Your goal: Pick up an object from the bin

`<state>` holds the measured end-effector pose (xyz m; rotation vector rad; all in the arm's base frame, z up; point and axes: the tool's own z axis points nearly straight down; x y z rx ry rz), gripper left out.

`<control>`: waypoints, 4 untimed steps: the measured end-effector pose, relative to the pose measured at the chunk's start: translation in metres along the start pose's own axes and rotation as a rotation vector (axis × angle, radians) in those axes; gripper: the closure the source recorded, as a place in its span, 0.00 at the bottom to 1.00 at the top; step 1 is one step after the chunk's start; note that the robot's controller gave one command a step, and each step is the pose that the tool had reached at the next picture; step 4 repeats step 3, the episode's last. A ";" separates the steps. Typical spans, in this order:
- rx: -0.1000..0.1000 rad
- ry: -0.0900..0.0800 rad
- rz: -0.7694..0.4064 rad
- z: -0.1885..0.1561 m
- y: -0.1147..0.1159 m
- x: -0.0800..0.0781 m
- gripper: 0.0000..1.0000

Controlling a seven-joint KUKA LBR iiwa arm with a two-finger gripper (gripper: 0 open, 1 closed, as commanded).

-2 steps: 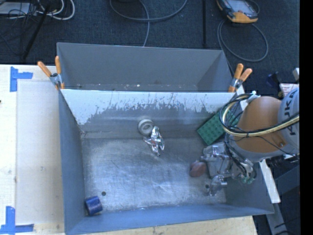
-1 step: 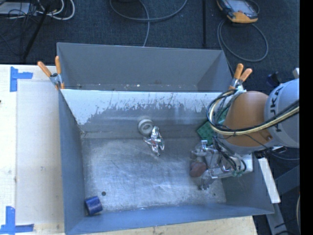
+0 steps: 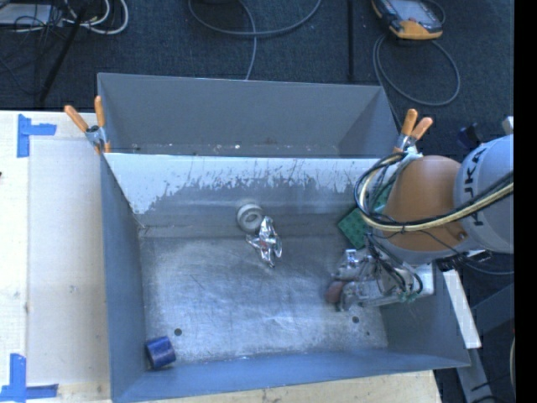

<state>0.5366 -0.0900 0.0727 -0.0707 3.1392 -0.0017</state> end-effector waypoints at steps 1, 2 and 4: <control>-0.001 -0.001 -0.001 0.001 0.001 0.000 0.00; 0.000 -0.003 -0.003 0.000 0.001 -0.001 1.00; 0.000 -0.005 -0.311 -0.150 0.005 -0.040 1.00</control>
Offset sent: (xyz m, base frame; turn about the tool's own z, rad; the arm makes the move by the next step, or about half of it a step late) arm 0.0000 0.0000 0.0000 0.0000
